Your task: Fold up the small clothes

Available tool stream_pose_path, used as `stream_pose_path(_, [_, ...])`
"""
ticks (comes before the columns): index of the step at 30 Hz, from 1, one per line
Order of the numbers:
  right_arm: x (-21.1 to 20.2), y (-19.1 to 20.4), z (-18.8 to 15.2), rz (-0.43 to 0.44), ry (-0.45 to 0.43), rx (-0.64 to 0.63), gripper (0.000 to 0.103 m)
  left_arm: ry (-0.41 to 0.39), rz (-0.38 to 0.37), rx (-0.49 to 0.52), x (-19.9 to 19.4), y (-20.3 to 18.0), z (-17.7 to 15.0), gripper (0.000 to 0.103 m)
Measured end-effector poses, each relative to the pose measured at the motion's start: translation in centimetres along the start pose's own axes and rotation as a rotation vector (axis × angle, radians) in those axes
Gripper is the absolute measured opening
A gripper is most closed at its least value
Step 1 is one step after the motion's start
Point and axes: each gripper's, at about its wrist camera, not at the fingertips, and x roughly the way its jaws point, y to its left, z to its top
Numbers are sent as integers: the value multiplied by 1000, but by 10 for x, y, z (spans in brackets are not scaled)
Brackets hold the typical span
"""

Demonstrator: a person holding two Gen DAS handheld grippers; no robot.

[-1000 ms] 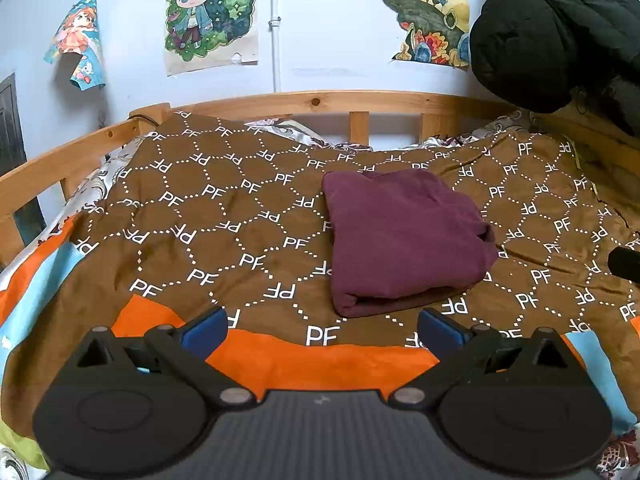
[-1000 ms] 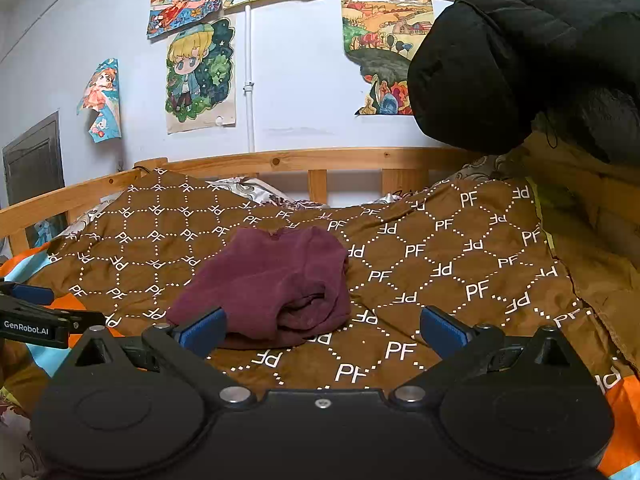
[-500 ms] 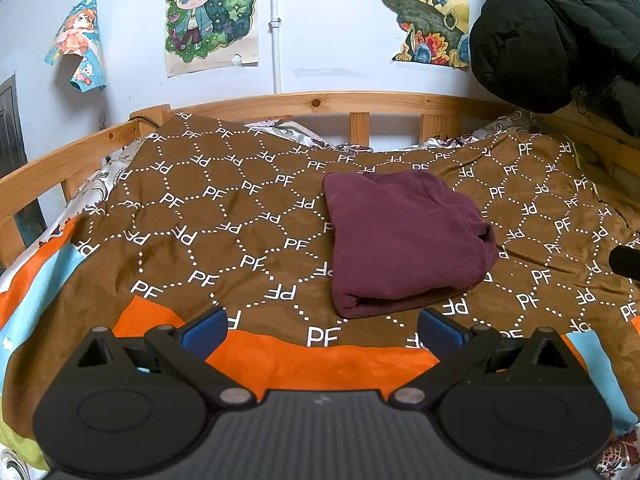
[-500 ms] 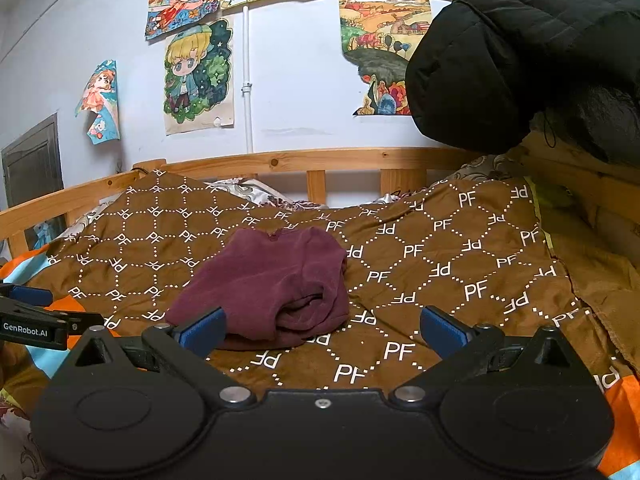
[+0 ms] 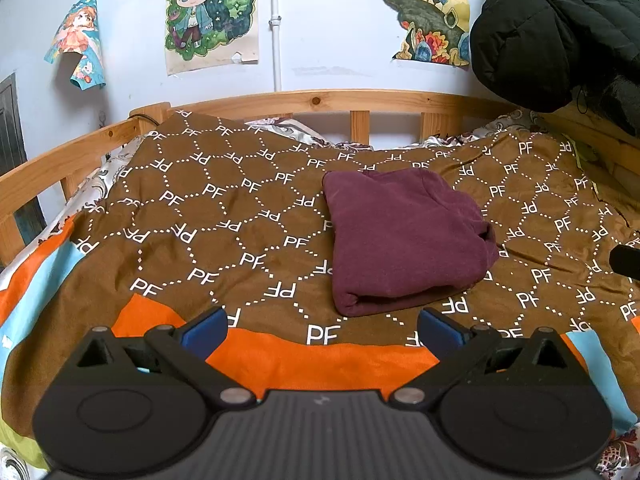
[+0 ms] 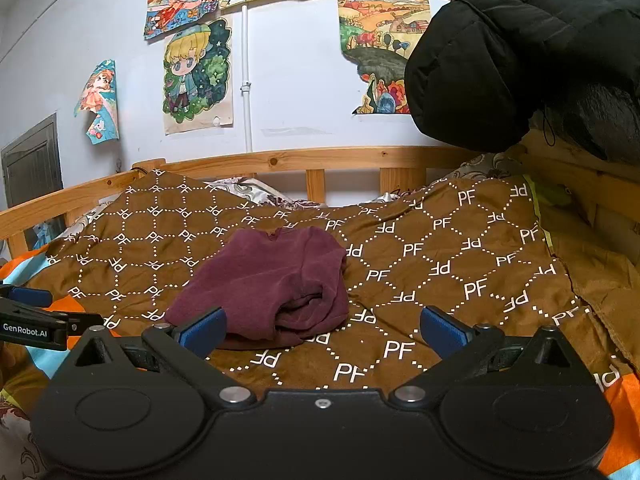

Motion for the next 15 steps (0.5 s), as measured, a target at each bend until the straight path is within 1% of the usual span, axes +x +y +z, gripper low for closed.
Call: stream_pose_path(15, [0,0,-2,-8,2,17,103,5,-1,4,1,0,0,103])
